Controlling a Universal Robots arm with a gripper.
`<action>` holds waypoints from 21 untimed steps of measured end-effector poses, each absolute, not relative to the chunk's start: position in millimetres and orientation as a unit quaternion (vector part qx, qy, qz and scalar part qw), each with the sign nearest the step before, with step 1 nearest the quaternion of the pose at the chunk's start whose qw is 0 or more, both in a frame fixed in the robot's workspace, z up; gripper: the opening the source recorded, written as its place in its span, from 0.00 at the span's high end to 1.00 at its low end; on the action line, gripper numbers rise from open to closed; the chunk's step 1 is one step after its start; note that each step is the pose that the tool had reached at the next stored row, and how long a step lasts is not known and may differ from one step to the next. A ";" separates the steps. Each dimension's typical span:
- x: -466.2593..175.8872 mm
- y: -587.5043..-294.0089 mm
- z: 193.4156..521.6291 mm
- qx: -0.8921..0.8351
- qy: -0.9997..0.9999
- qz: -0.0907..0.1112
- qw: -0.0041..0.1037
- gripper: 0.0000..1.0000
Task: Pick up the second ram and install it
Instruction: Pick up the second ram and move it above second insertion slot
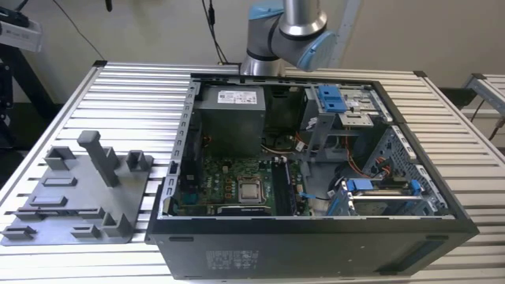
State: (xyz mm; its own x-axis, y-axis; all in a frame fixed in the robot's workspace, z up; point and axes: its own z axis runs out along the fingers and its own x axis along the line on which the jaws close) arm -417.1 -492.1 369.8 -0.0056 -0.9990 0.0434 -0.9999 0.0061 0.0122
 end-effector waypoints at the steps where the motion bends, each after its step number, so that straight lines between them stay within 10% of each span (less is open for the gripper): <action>1: -417.2 -492.1 369.9 0.705 -0.709 0.011 0.020 0.89; 8: -417.3 -492.1 369.8 0.705 -0.709 0.011 0.020 0.88; 16: -417.4 -492.1 369.6 0.705 -0.709 0.011 0.020 0.52; 21: -417.5 -492.1 368.3 0.705 -0.709 0.011 0.020 0.52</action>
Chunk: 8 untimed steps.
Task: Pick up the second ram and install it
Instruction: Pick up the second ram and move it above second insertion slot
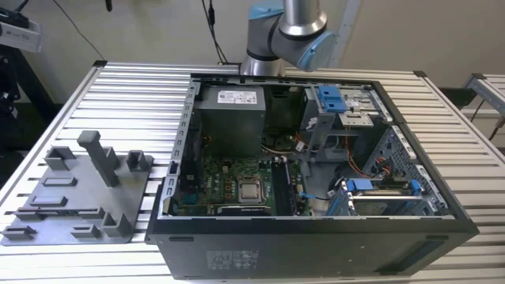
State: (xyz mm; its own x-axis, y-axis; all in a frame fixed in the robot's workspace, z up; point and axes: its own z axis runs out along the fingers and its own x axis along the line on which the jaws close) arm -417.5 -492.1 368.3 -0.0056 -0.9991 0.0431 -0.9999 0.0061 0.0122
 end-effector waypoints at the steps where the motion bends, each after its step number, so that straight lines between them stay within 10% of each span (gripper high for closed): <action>1: -417.5 -492.1 366.8 0.705 -0.709 0.010 0.019 0.52; 8: -417.4 -492.1 354.2 0.705 -0.709 0.006 0.014 0.52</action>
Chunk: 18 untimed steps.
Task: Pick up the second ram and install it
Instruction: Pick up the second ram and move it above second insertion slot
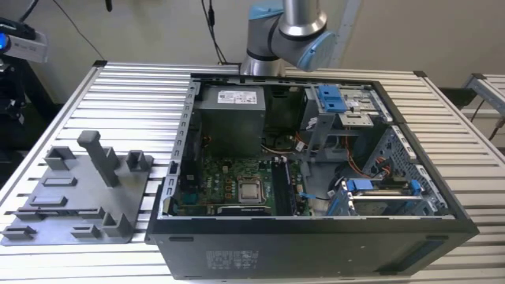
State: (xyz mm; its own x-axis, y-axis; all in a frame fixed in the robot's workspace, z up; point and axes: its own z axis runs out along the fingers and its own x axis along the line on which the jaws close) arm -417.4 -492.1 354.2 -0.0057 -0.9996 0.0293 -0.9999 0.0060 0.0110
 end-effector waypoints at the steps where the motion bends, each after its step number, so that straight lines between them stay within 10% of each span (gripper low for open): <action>1: -417.4 -492.1 352.4 0.705 -0.709 0.006 0.014 0.52; 18: -417.6 -492.1 337.1 0.705 -0.709 0.003 0.007 0.52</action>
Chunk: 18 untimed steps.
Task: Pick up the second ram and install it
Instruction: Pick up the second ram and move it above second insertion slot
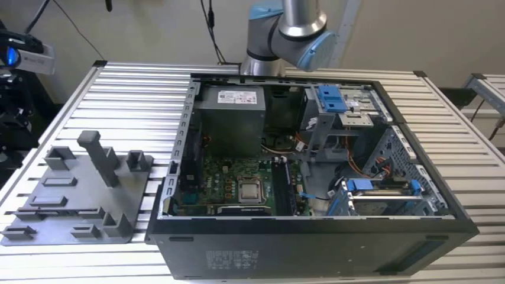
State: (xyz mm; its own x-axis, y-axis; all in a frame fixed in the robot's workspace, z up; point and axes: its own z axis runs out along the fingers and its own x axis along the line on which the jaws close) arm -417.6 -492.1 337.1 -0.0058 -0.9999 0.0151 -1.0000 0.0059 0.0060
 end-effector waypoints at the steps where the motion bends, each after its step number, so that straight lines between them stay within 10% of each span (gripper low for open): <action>1: -417.7 -492.1 335.6 0.705 -0.709 0.002 0.006 0.52; 18: -419.6 -492.1 322.4 0.705 -0.709 -0.002 0.002 0.52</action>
State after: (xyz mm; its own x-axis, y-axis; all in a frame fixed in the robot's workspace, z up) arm -419.6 -492.1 322.4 -0.0050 -1.0000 -0.0006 -1.0000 0.0050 0.0058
